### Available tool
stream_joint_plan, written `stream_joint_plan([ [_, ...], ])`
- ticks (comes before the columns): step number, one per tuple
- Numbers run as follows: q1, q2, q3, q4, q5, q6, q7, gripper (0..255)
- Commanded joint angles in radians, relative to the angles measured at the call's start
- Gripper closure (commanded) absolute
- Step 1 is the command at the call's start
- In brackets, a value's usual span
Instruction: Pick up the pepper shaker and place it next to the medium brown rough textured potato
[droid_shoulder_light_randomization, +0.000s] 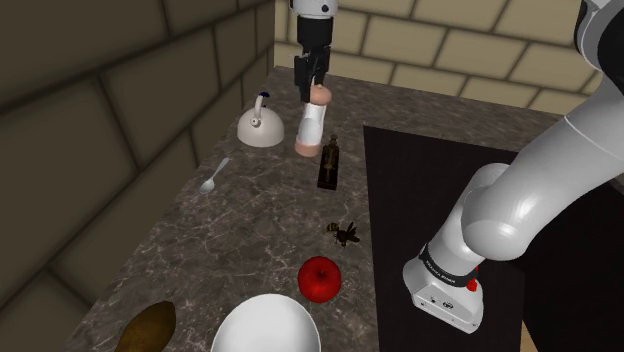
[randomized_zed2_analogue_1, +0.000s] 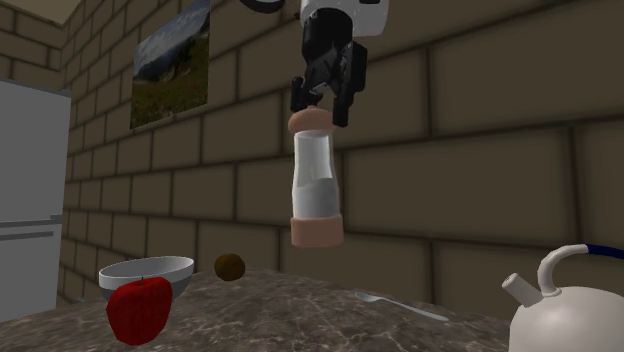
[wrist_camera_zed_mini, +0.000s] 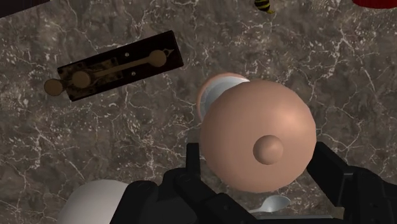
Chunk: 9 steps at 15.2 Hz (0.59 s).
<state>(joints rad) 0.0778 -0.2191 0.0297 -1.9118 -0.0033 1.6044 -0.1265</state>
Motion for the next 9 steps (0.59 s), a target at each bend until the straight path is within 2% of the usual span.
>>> stream_joint_plan([
  [1, 0.000, 0.001, 0.001, 0.027, 0.000, -0.026, 0.001, 255],
  [9, 0.000, 0.024, 0.001, 0.160, 0.000, -0.136, 0.001, 255],
])
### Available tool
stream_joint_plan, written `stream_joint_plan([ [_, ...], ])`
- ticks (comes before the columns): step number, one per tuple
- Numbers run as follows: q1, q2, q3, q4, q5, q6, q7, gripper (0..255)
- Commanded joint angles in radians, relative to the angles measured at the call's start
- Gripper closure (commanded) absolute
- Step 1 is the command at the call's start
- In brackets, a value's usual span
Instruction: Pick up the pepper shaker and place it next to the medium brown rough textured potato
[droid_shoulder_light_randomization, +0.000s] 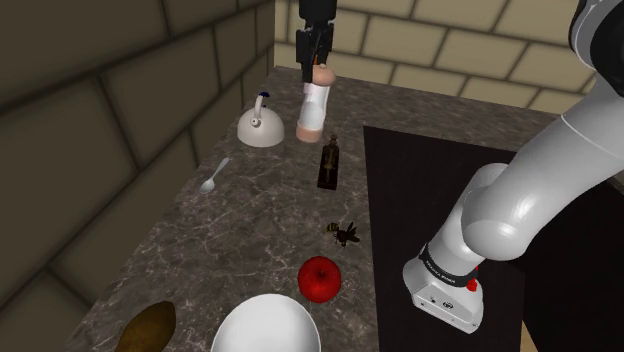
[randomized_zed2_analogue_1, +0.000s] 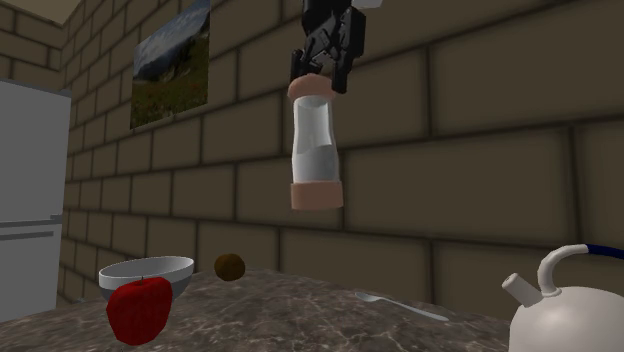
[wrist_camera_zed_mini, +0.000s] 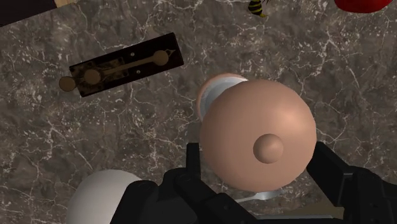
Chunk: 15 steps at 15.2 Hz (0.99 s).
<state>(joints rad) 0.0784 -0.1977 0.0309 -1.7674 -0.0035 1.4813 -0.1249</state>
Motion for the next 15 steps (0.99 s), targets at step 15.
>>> stream_joint_plan([
  [15, 0.095, 0.148, 0.128, 0.135, 0.022, 0.013, 0.224, 255],
])
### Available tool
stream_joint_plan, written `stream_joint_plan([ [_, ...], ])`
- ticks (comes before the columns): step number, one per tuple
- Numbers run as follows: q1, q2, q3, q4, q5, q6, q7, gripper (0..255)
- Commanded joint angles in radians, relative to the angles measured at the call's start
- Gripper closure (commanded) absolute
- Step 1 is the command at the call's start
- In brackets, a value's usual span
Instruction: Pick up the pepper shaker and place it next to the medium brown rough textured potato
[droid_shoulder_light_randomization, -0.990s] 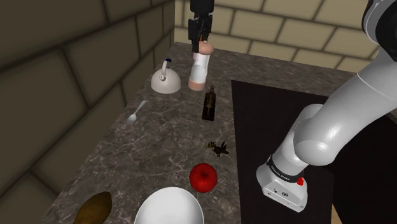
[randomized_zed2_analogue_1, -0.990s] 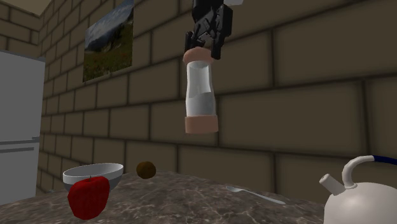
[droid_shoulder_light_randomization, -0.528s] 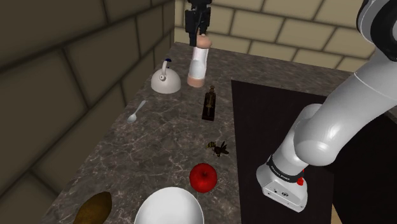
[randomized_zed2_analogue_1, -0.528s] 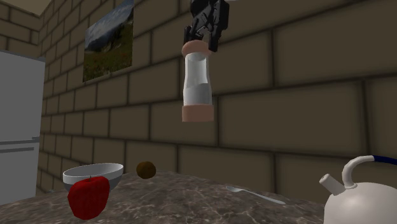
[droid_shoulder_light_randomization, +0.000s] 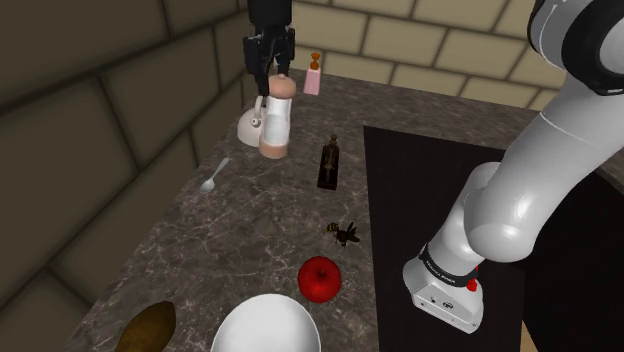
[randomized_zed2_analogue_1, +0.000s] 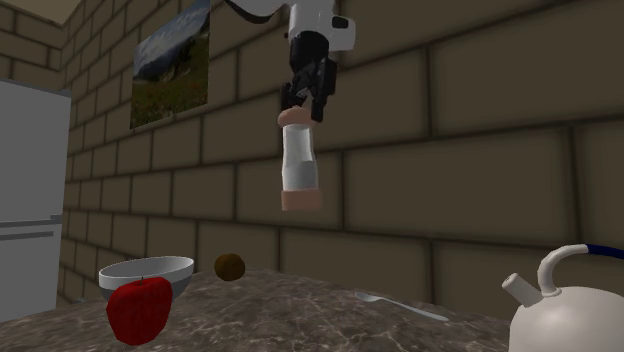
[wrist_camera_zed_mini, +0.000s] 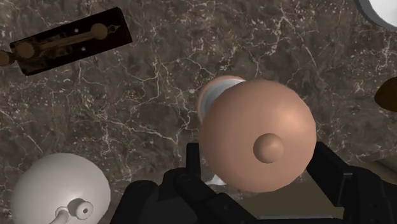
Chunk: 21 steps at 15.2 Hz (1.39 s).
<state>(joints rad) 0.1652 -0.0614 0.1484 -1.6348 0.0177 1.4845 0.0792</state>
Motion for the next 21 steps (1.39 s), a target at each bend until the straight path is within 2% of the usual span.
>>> stream_joint_plan([
  [1, 0.019, 0.029, 0.022, 0.013, 0.000, 0.017, 0.042, 255],
  [11, 0.138, 0.266, 0.117, 0.202, -0.041, 0.062, 0.254, 255],
  [19, 0.268, 0.528, 0.152, 0.494, -0.109, 0.026, 0.394, 255],
  [21, 0.264, 0.520, 0.152, 0.453, -0.107, 0.059, 0.393, 255],
])
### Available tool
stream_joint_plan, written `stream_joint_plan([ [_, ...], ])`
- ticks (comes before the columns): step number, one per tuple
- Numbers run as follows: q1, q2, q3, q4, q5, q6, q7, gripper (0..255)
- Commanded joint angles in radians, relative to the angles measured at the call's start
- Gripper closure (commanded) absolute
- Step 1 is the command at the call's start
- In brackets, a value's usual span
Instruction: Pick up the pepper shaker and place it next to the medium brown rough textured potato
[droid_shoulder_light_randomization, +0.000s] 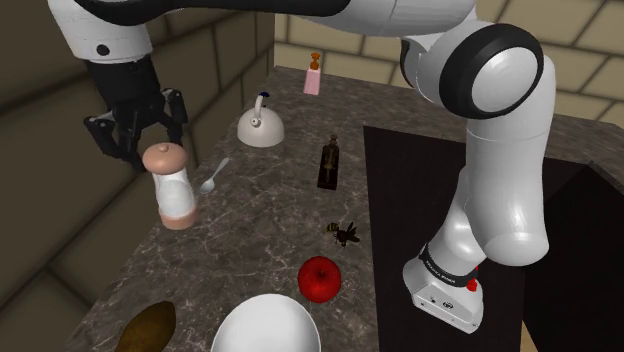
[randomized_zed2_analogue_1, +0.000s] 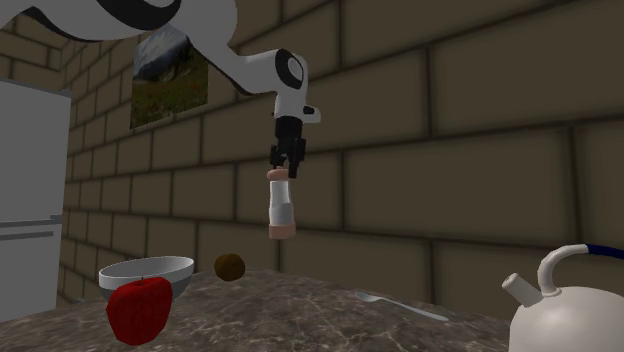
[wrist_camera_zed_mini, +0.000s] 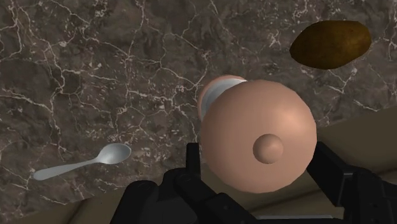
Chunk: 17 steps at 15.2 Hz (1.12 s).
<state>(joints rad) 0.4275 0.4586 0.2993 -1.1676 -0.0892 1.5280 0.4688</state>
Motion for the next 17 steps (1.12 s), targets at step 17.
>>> stream_joint_plan([
  [17, -0.018, -0.013, -0.003, -0.265, 0.002, 0.251, 0.003, 255],
])
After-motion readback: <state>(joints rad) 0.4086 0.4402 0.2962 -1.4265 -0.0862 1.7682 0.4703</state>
